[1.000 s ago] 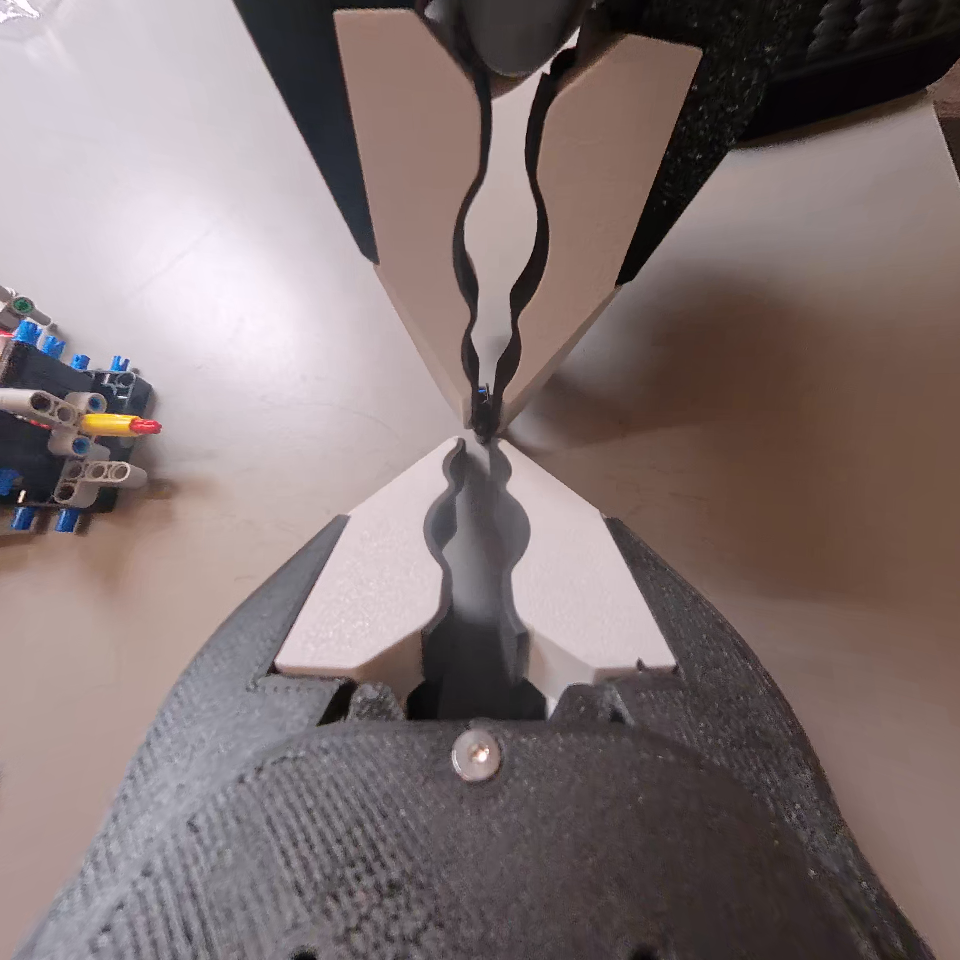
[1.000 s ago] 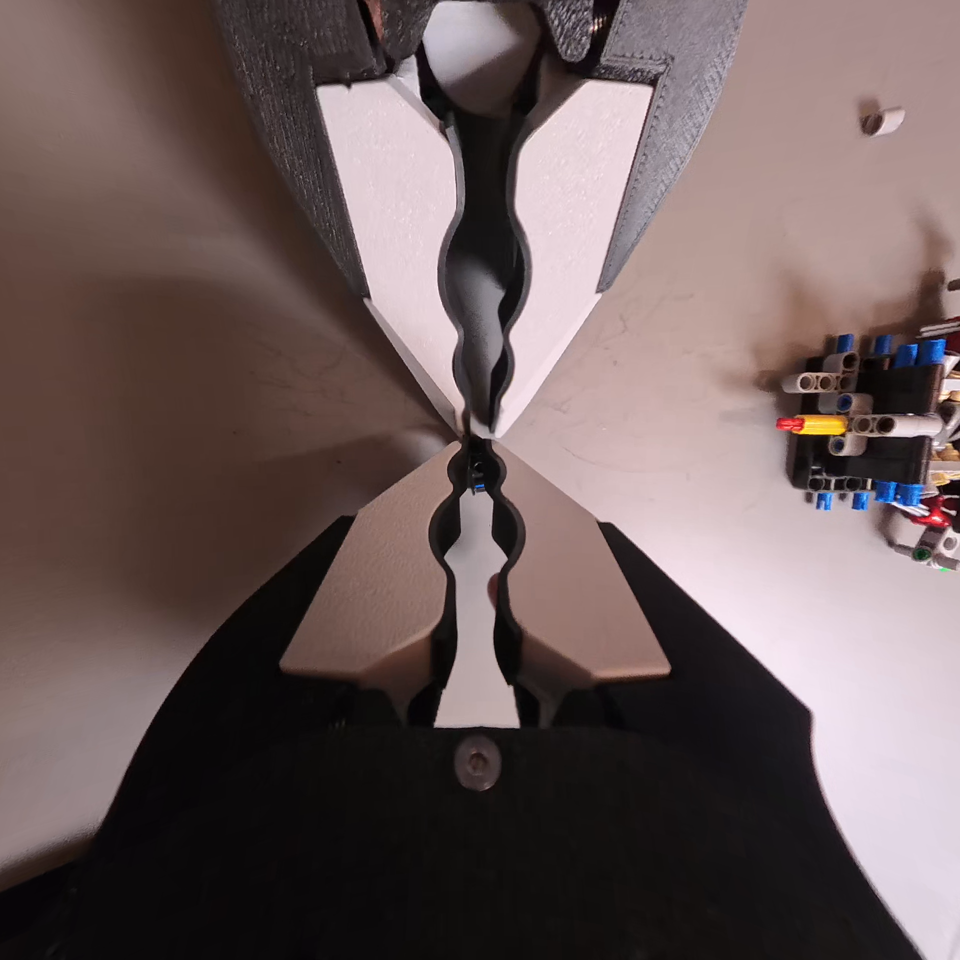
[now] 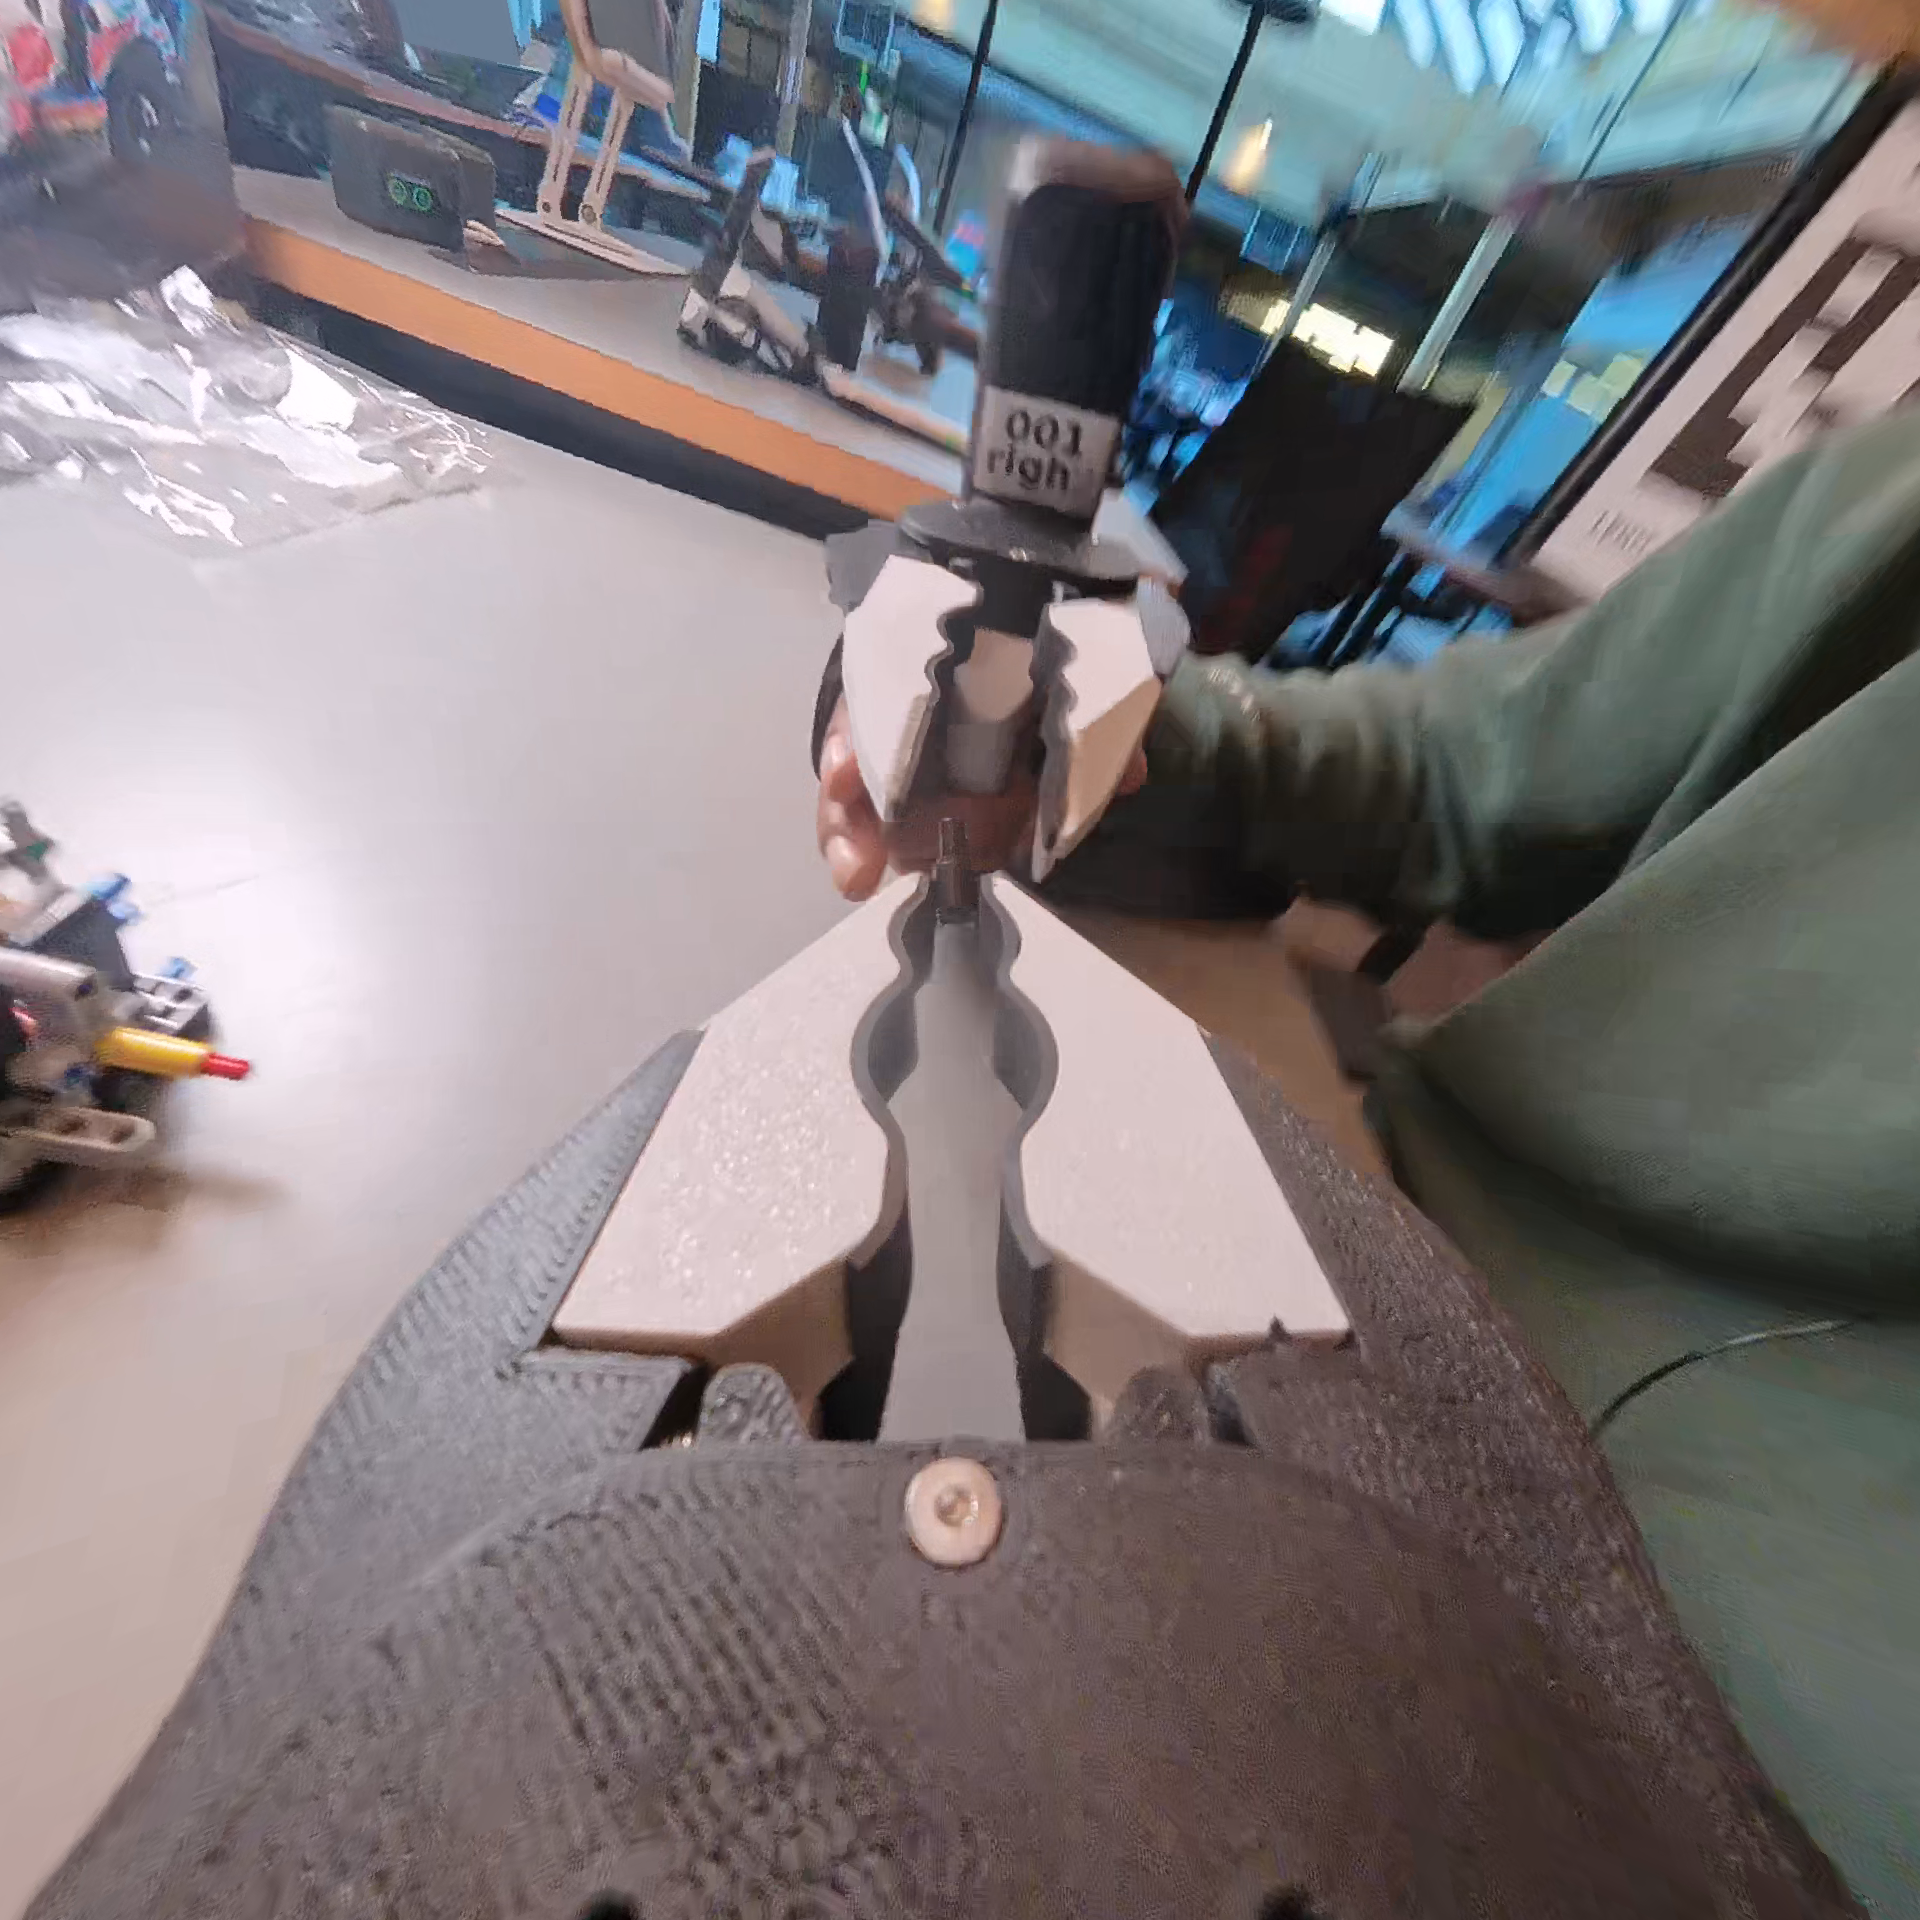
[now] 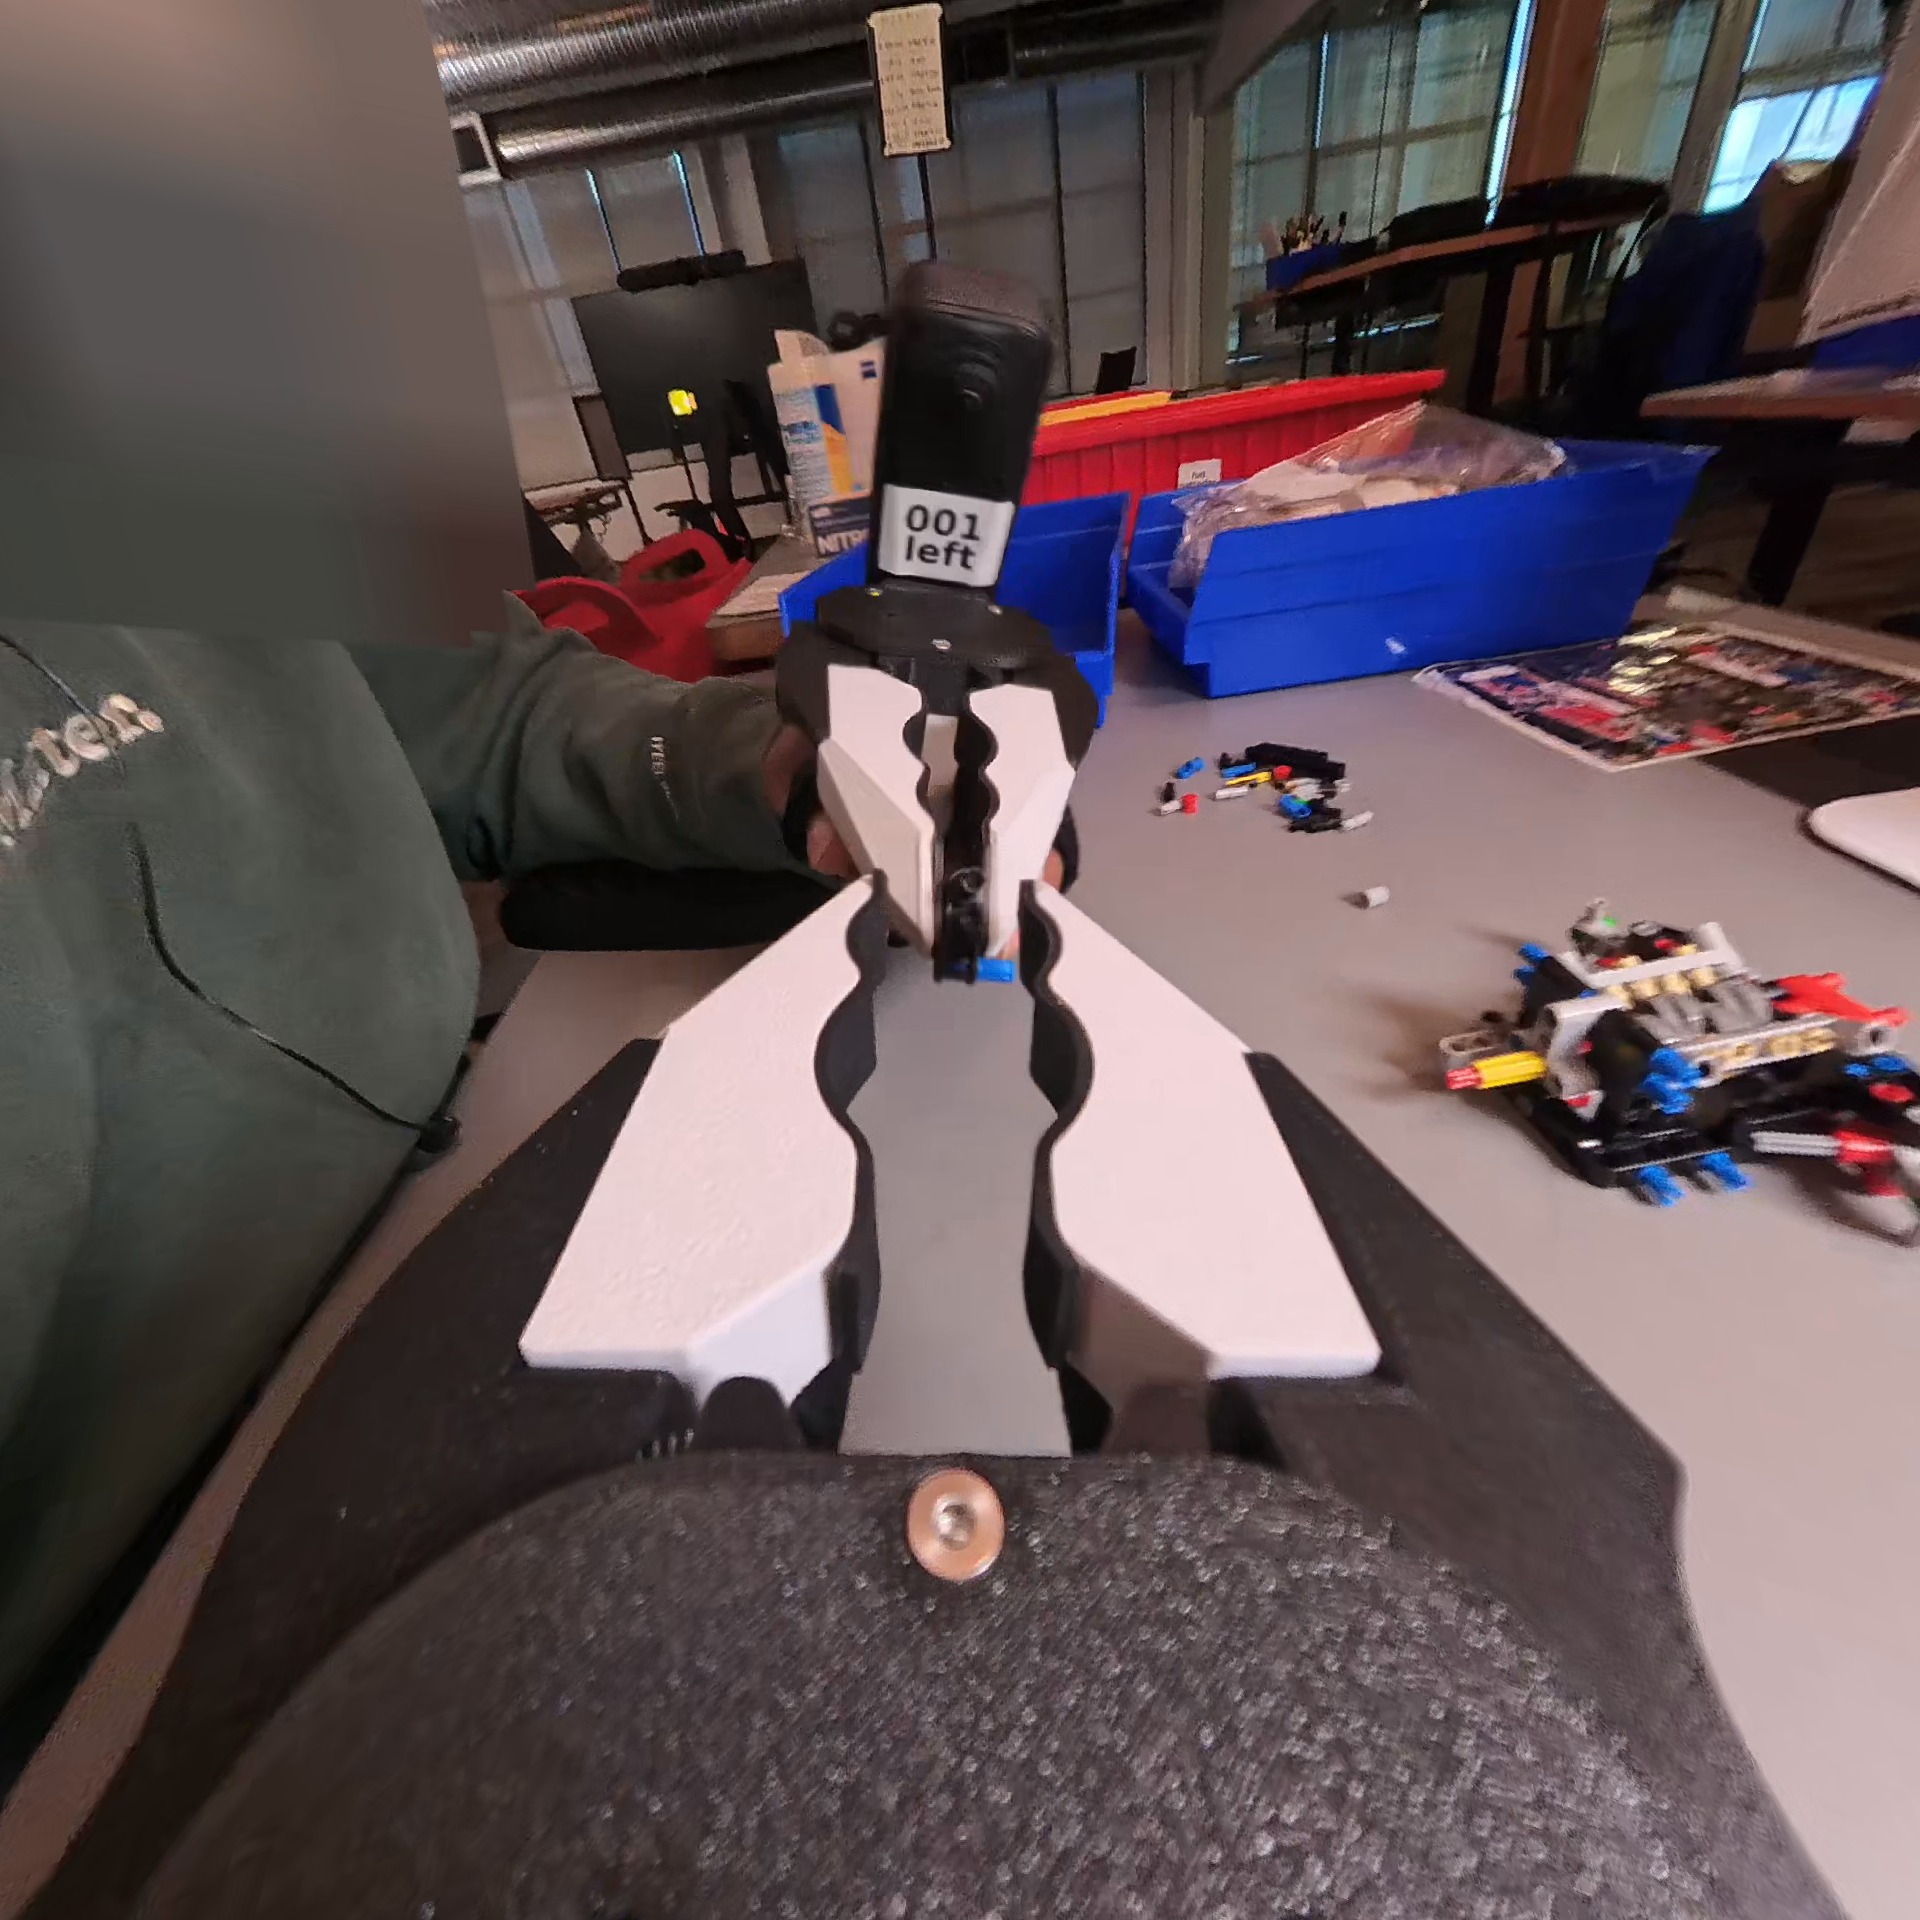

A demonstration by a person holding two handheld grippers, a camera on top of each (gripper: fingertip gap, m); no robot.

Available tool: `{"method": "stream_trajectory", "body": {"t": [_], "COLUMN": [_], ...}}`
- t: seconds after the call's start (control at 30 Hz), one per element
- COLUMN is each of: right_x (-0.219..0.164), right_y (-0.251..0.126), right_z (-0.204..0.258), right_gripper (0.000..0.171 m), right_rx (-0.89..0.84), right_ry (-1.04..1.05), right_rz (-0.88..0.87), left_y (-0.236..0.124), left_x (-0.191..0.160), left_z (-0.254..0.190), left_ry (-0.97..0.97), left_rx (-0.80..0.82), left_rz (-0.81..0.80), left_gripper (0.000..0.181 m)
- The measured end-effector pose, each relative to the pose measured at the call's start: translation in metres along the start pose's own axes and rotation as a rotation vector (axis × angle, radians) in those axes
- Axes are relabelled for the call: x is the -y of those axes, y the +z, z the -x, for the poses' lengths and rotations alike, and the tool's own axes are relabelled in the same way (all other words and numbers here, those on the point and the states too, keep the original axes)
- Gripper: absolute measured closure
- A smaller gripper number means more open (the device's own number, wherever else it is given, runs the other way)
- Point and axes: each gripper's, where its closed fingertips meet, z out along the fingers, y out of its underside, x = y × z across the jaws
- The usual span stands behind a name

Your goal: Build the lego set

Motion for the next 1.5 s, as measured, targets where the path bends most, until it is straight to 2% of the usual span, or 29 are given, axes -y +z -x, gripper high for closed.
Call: {"method": "stream_trajectory", "body": {"t": [0.13,0.33,0.43,0.57,0.83,1.03,1.23,1.5], "right_x": [0.0,0.008,0.007,0.007,0.006,0.008,0.012,0.015], "right_y": [0.0,0.011,0.016,0.017,0.017,0.015,0.01,0.006], "right_z": [-0.006,-0.014,-0.015,-0.019,-0.014,-0.014,-0.016,-0.012], "right_gripper": [0.133,0.129,0.133,0.151,0.157,0.156,0.156,0.156], "right_rx": [-0.13,-0.333,-0.38,-0.437,-0.391,-0.367,-0.378,-0.377], "right_ry": [-0.209,-0.515,-0.585,-0.683,-0.596,-0.527,-0.487,-0.542], "right_rz": [0.054,0.116,0.135,0.169,0.144,0.117,0.088,0.073], "left_y": [-0.007,-0.009,-0.006,-0.003,-0.003,-0.005,-0.01,-0.007], "left_x": [0.014,0.024,0.024,0.022,0.023,0.027,0.029,0.026], "left_z": [0.005,0.008,0.007,0.005,0.002,-0.004,0.0,0.0], "left_ry": [-0.298,-0.578,-0.629,-0.654,-0.679,-0.673,-0.683,-0.679], "left_rx": [-0.103,-0.227,-0.252,-0.263,-0.287,-0.337,-0.339,-0.333], "left_rz": [-0.139,-0.27,-0.283,-0.286,-0.281,-0.281,-0.293,-0.274], "left_gripper": [0.175,0.176,0.176,0.176,0.175,0.159,0.159,0.161]}}
